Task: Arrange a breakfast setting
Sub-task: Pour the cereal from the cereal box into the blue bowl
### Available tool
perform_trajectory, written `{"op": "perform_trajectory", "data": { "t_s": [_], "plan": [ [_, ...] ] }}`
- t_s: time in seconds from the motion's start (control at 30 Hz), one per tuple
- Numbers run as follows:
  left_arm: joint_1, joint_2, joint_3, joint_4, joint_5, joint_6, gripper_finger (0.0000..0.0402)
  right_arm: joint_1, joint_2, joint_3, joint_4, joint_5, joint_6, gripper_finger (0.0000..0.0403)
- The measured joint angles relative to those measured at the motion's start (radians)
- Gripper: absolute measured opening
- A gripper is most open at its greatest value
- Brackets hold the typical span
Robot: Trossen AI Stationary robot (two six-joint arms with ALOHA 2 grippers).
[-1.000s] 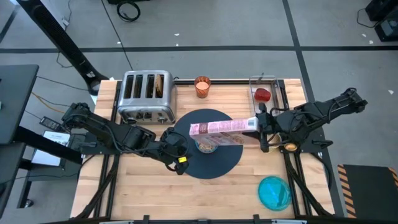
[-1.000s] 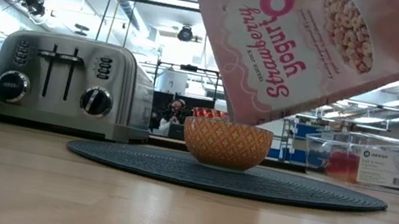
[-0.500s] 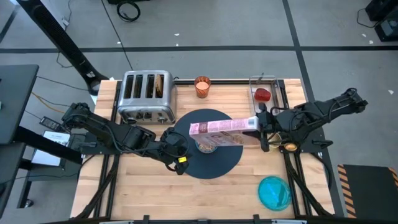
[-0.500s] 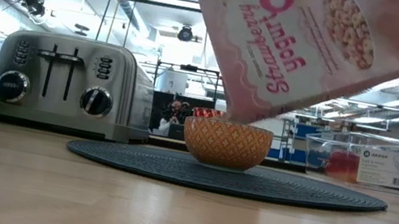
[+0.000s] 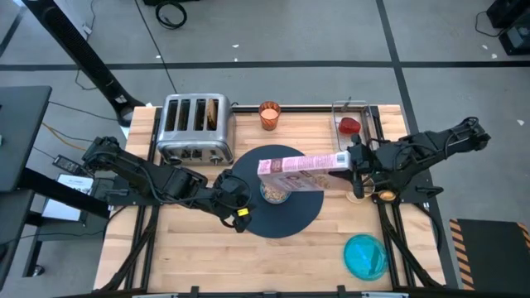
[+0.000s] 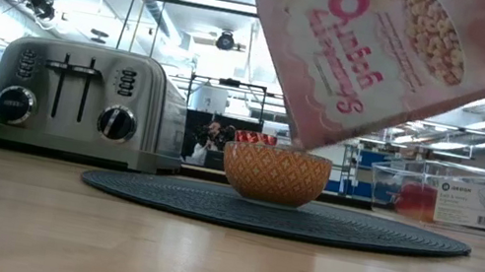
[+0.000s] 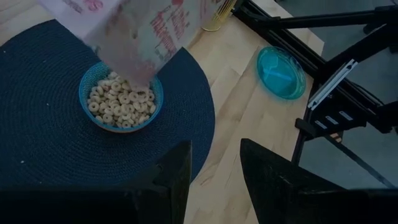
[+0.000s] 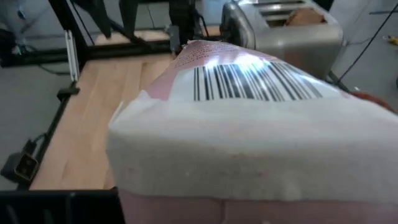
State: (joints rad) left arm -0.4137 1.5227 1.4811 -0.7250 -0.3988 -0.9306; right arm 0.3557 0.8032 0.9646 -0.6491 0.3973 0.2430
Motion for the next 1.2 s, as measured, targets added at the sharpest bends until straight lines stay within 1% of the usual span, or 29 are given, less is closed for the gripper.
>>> {"op": "perform_trajectory", "data": {
  "t_s": [0.2,0.33,0.53,0.9,1.03,1.2],
  "plan": [
    [0.000,0.000,0.000,0.019,0.000,0.008,0.0144,0.001,0.001,0.000,-0.010,-0.004,-0.004,0.0161],
    [0.000,0.000,0.000,0.019,0.000,0.009,0.0144,0.000,0.006,0.000,0.016,0.024,-0.014,0.0161],
    [0.000,-0.001,0.000,0.019,0.000,0.011,0.0144,-0.001,0.046,0.000,0.039,0.024,-0.035,0.0161],
    [0.000,-0.042,0.000,0.016,0.000,0.034,0.0144,-0.052,0.127,0.000,0.096,0.021,-0.045,0.0161],
    [0.000,-0.045,0.000,0.016,0.000,0.037,0.0144,-0.054,0.125,0.000,0.102,-0.003,-0.036,0.0161],
    [0.000,-0.045,0.000,0.016,0.000,0.037,0.0144,-0.051,0.082,0.000,0.107,-0.027,-0.020,0.0161]
  ]
}}
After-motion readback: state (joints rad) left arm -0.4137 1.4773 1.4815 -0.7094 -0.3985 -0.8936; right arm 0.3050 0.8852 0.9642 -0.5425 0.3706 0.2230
